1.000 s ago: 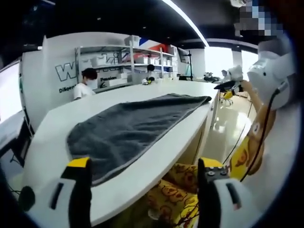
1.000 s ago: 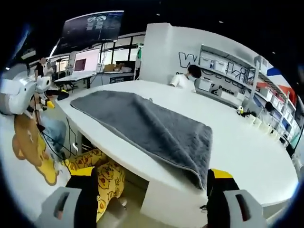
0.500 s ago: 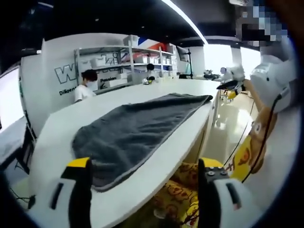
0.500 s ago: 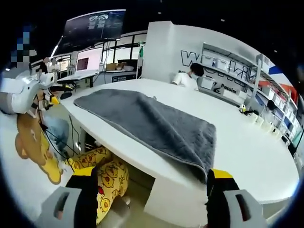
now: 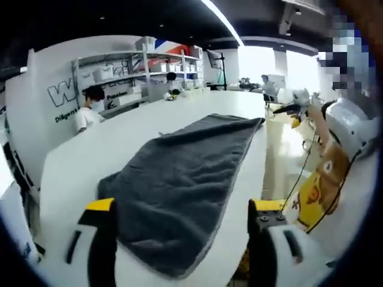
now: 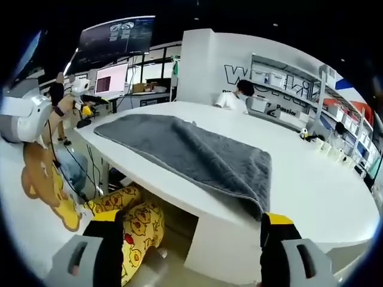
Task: Fold the towel on the table until its edges align and the towel forms a compact rectangular stack.
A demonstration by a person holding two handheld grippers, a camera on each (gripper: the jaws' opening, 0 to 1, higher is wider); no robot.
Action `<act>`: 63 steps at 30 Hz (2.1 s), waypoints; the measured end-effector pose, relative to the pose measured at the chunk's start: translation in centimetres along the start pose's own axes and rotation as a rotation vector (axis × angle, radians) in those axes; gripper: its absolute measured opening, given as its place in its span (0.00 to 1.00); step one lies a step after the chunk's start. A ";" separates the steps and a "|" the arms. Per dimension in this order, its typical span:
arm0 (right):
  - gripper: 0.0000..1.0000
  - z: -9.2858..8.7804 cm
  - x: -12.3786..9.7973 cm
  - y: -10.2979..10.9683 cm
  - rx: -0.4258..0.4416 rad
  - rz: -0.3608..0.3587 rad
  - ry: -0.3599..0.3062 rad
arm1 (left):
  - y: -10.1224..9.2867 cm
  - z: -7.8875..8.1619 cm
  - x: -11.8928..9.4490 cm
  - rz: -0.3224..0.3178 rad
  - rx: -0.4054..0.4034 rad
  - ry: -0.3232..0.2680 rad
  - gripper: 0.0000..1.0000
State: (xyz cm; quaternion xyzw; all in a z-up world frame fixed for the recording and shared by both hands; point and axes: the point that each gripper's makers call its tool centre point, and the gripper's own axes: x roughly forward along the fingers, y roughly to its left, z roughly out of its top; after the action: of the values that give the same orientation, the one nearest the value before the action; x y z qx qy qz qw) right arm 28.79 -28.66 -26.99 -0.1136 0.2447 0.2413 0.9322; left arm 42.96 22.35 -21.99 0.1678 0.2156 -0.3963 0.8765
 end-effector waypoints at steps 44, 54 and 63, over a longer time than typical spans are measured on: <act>1.00 0.3 0.6 1.0 0.011 -0.032 0.073 | 18.9 -4.7 17.5 -0.242 0.079 0.468 0.26; 0.99 0.6 1.4 1.2 -0.002 -0.010 0.080 | 20.2 -4.2 17.0 -0.173 0.087 0.469 0.06; 0.98 1.7 1.9 0.7 -0.050 -0.026 0.081 | 26.2 -4.3 13.3 0.088 -0.052 0.448 0.06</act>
State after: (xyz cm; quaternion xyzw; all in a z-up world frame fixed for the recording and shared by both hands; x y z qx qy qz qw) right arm 30.62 -26.73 -26.57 -0.1497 0.2747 0.2304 0.9214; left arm 69.92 32.56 -29.25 0.2379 0.4074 -0.3049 0.8273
